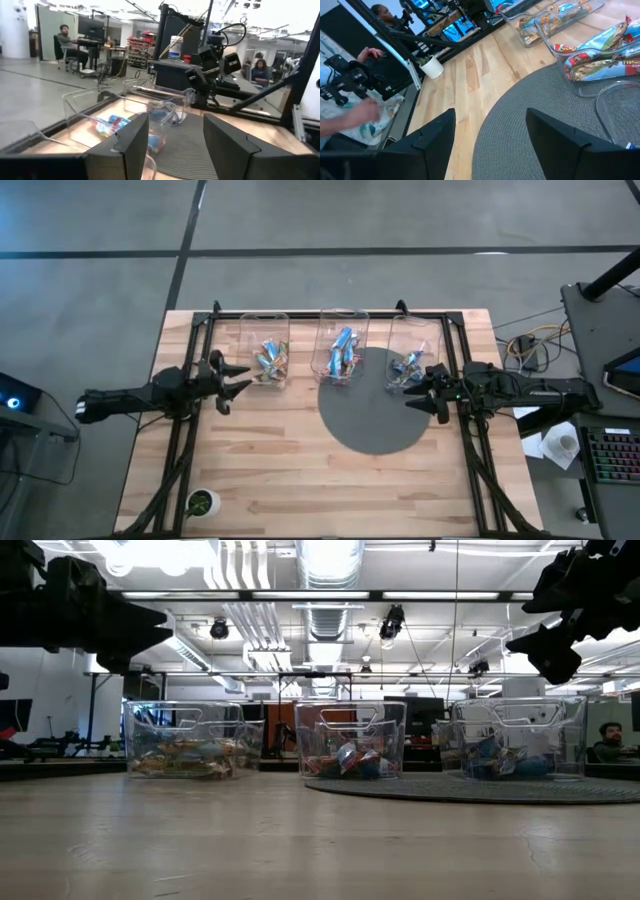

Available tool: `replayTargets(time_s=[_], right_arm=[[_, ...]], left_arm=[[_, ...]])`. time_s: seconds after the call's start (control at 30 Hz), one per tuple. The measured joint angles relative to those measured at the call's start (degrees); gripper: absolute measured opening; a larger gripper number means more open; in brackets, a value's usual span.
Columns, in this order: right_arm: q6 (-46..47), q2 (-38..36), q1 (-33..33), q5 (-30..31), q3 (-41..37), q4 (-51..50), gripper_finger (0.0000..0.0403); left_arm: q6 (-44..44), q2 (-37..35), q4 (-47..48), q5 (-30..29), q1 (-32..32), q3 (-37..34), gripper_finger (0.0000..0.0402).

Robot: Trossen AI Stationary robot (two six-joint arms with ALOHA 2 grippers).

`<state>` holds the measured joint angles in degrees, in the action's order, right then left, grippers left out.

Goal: Pick and place Granola Bars by type
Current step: Return to Home Position

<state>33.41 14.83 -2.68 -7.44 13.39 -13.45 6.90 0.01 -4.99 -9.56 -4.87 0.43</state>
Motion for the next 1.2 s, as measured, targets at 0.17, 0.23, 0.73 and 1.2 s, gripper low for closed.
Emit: replayTargets(time_s=[0.17,0.23,0.73,1.2], right_arm=[[0.0,0.0,0.0,0.0,0.0,0.0,0.0233],[0.0,0.0,0.0,0.0,0.0,0.02,0.0233],[0.0,0.0,0.0,0.0,0.0,0.01,0.0233],[-4.44,-2.39,0.94,0.83,-0.92,2.42,0.0233]], left_arm=[[2.2,0.02,0.01,-0.1,0.0,0.0,0.0171],[2.22,0.04,0.0,-0.11,0.0,0.01,0.0171],[2.29,0.28,-0.03,-0.17,0.0,0.0,0.0171],[2.36,0.3,-0.06,-0.17,0.0,0.0,0.0171]])
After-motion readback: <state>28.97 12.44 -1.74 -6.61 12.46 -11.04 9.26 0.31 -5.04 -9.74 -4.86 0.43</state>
